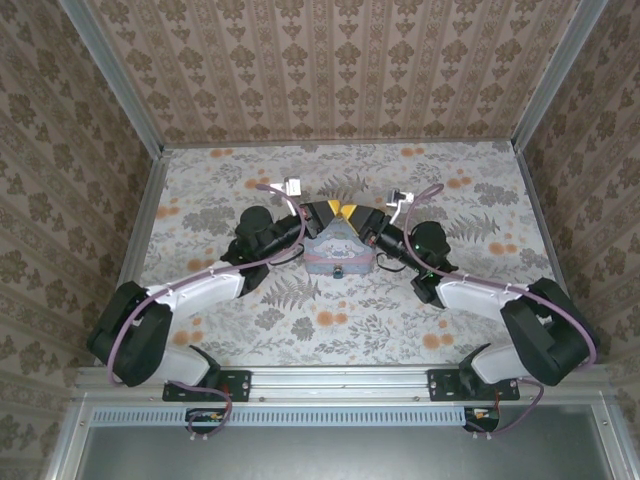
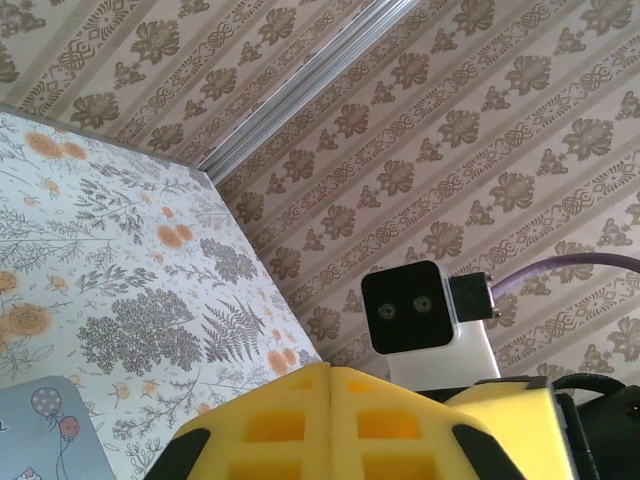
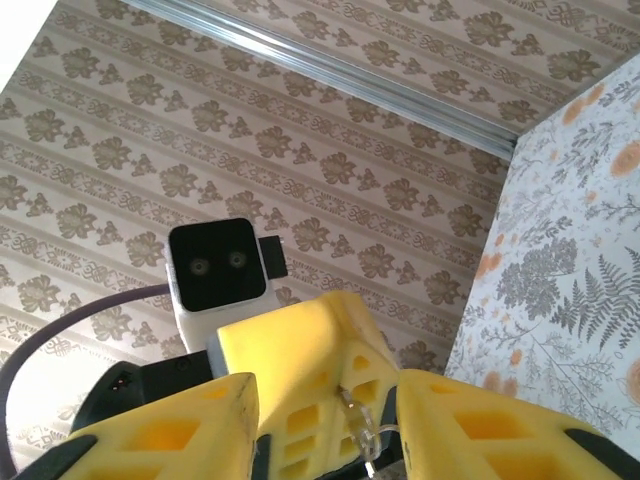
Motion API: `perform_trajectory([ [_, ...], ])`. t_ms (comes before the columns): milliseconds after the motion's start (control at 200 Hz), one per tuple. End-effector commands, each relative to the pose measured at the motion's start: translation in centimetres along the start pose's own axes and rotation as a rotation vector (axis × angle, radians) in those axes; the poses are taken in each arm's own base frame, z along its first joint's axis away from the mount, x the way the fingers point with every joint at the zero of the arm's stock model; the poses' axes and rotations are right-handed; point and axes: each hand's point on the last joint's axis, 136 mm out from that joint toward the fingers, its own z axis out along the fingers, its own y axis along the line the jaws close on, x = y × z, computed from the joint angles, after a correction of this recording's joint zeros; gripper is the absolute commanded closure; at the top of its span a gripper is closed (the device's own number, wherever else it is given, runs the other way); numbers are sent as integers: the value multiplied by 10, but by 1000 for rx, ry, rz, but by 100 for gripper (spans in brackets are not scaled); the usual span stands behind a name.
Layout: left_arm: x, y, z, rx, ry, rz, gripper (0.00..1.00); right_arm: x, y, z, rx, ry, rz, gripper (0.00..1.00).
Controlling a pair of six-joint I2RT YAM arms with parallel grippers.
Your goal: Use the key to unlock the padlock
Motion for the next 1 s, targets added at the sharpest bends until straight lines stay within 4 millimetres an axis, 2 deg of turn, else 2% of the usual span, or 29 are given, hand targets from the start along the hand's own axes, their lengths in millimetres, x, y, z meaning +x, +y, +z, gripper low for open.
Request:
perform_trajectory([
  [0,-2,-4,2,23,-18,-3,100,3,13,6,-62,22,-5,61],
  [130,-2,-4,4,23,-20,-5,100,7,11,9,-68,37,0,67],
  [375,-1,-2,6,17,-15,-10,100,13,8,7,-74,52,9,86],
  [455,0,-2,7,17,-14,-12,100,15,8,5,-76,59,10,100],
  [600,1,-1,8,3,-1,-26,100,20,4,-1,-56,73,-1,100],
  [675,0,4,4,-29,-4,-54,72,23,1,-6,-30,83,-25,100],
  [740,-2,9,-2,-67,-4,-83,60,29,-8,-9,11,111,-48,100],
  [760,-2,11,-4,-82,0,-92,56,27,1,-12,-2,110,-68,100],
  [800,-3,14,-10,-110,5,-107,46,30,-1,-16,18,129,-97,100],
  [910,-5,23,-28,-208,22,-147,32,38,-5,-25,75,178,-171,100],
  [995,-3,27,-41,-273,54,-175,27,45,-8,-32,102,223,-232,100],
])
